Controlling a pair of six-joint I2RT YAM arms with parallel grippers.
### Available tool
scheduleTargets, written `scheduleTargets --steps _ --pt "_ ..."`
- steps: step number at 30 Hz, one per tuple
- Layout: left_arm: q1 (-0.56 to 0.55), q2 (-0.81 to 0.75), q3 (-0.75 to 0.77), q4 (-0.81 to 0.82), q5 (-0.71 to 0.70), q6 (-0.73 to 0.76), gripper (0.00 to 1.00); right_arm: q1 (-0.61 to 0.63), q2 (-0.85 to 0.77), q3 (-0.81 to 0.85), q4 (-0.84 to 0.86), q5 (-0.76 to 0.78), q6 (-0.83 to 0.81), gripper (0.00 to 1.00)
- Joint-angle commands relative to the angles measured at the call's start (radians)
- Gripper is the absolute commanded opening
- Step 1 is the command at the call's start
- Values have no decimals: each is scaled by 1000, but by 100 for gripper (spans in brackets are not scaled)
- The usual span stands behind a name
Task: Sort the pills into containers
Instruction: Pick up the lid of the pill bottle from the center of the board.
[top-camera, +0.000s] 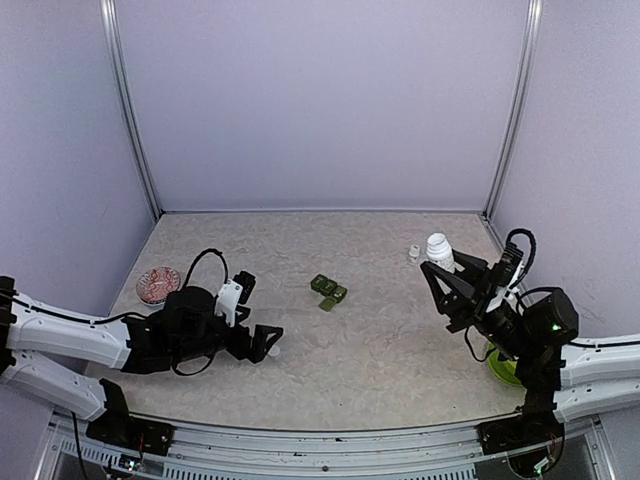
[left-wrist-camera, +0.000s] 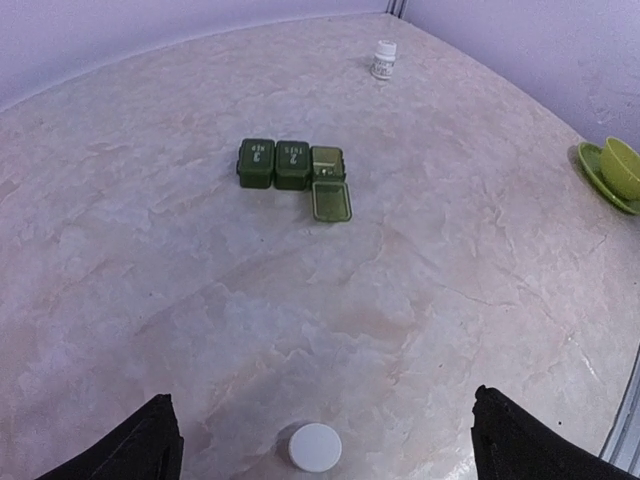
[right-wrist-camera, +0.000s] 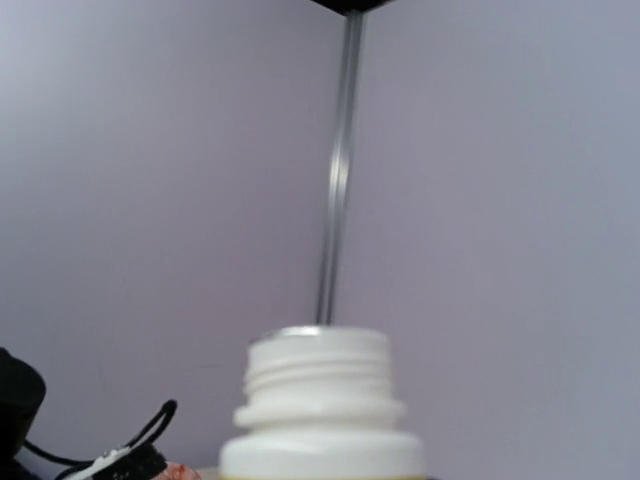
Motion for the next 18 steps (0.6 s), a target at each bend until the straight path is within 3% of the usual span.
scheduleTargets --steps 1,10,18 --pt "-36 51 46 -123 -47 -10 96 7 -144 -55 -166 76 35 11" --pt "-85 221 137 -189 -96 -7 86 7 -420 -112 -400 130 55 11" --pt "-74 308 159 -169 -67 -27 67 7 -468 -122 -456 126 74 11"
